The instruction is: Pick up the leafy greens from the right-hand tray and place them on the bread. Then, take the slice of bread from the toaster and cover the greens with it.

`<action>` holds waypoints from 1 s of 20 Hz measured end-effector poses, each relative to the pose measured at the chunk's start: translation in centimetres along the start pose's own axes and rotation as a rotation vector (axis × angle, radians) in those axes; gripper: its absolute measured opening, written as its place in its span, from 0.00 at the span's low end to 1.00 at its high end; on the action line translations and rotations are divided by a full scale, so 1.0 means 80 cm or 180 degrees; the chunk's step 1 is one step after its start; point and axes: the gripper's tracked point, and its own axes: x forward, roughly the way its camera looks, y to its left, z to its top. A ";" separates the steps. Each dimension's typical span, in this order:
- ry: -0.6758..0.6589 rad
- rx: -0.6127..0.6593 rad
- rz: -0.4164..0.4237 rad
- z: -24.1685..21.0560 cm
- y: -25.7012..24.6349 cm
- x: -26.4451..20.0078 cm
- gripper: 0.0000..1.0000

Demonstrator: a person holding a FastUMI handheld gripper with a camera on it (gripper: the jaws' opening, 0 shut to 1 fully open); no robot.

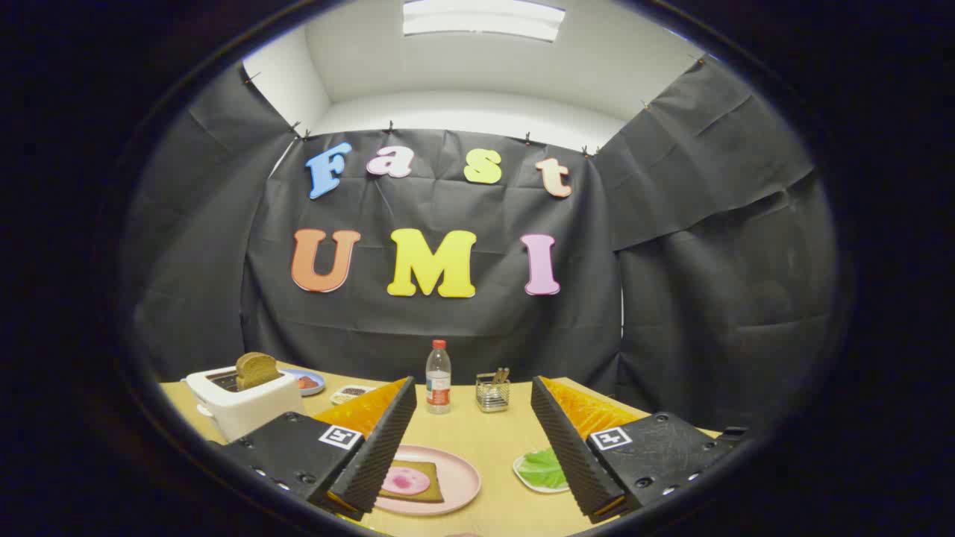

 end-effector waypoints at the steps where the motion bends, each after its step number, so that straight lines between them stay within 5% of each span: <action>1: 0.0004 0.0005 0.0014 -0.002 0.001 -0.001 0.95; 20: -0.0087 0.0027 0.0204 0.002 0.022 -0.018 0.95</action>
